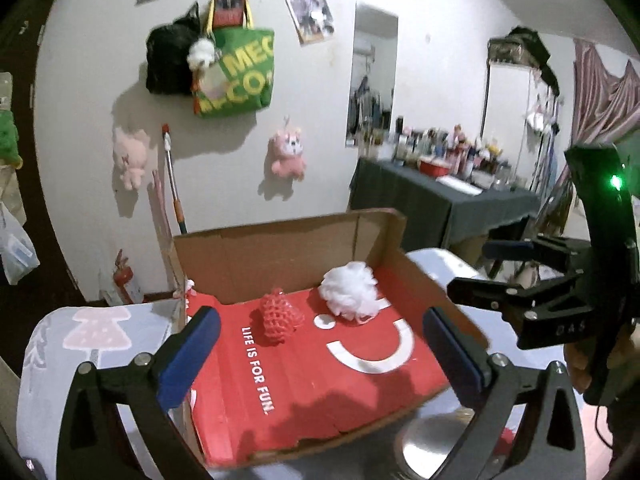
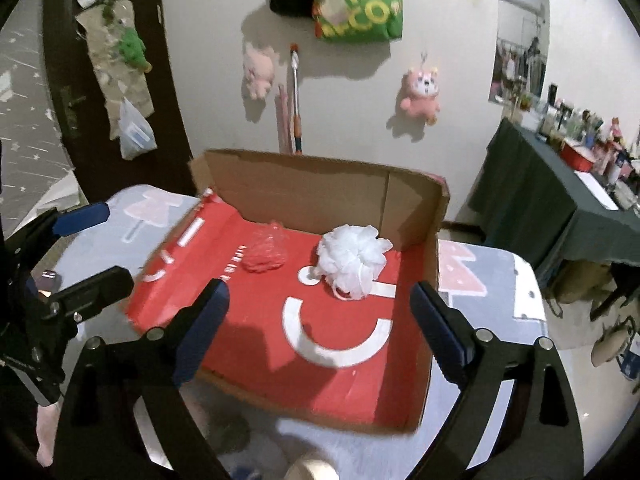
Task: Organize soft objects
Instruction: 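Withdraw both tools from the box back toward the remaining items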
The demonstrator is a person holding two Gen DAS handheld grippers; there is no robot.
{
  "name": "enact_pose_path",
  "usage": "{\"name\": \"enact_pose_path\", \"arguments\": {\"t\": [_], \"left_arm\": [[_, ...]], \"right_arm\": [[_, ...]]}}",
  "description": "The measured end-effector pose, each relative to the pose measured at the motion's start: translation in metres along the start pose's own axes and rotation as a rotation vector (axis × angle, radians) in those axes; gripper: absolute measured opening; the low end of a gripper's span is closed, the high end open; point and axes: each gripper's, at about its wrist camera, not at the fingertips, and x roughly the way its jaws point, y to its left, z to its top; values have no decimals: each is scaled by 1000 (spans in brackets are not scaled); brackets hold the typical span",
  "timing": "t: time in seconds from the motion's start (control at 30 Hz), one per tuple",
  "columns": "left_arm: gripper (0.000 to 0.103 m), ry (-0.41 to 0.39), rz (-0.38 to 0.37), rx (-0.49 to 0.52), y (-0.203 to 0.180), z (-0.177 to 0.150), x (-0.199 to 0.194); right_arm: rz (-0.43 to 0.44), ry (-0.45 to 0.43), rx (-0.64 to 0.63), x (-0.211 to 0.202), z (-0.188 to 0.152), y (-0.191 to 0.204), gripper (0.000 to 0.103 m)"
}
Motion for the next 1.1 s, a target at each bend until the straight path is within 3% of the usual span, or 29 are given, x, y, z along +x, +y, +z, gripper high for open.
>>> {"name": "enact_pose_path", "arguments": {"t": [0.27,0.43,0.63,0.87,1.1], "left_arm": [[103,-123,28,19,-24,-29,-68],[103,-195,64,8,-37,-58,-102],[103,-234,74,-3,-52,-96,-129],[103,-203,79,-30,-67,-140,-130],[103,-114,90,-55,-68,-184,-107]], "right_arm": [[-35,-144,-39,-82,-45,24,96],[-95,-221,-60,-116,-84,39,96],[-92,-252,-27,-135,-131,48,97],[-148,-260,-15,-130,-183,59,97],[-140,-213,17,-103,-223,59,97]]}}
